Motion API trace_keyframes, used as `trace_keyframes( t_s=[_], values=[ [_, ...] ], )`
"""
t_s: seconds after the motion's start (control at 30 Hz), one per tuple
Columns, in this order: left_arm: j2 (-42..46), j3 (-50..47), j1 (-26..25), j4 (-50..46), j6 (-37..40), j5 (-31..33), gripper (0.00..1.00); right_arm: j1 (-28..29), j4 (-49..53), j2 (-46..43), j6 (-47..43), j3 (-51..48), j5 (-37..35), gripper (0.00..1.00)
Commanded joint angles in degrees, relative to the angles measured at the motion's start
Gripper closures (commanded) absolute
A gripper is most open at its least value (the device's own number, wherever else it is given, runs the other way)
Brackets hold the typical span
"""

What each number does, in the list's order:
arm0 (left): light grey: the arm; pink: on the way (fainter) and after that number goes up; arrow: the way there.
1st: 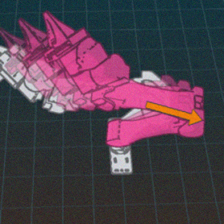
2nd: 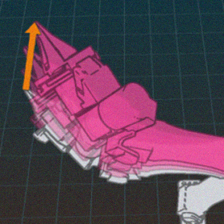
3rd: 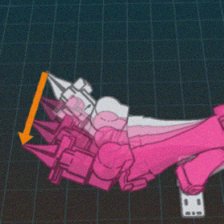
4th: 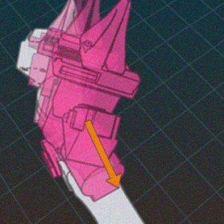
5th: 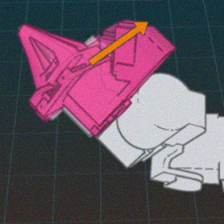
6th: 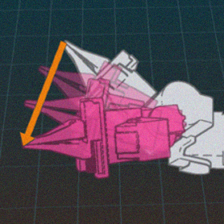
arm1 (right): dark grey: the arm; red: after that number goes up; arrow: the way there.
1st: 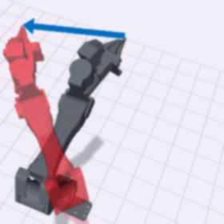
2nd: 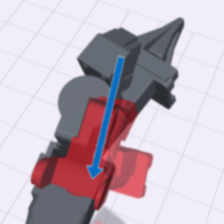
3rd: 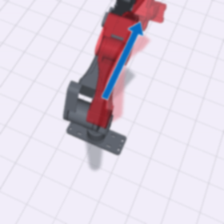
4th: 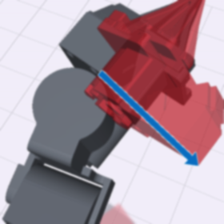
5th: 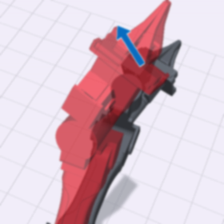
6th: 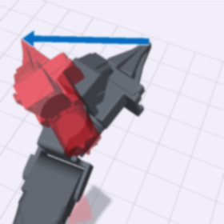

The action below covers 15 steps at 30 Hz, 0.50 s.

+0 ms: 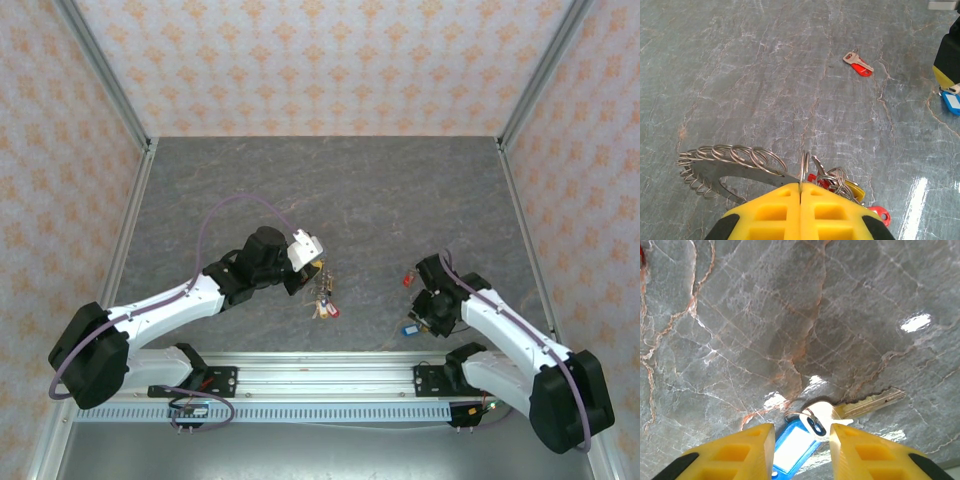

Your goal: Put the keys on the keyring

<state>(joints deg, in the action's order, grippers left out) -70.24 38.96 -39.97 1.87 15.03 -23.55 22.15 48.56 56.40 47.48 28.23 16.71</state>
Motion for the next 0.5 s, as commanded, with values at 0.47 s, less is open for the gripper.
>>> trace_keyframes(
  t_s=[0.47],
  values=[
    [2.1, 1.8, 0.6, 0.6, 0.4, 0.4, 1.00, 1.8, -17.0, 9.3, 7.2, -1.9, 5.6, 0.68]
  ],
)
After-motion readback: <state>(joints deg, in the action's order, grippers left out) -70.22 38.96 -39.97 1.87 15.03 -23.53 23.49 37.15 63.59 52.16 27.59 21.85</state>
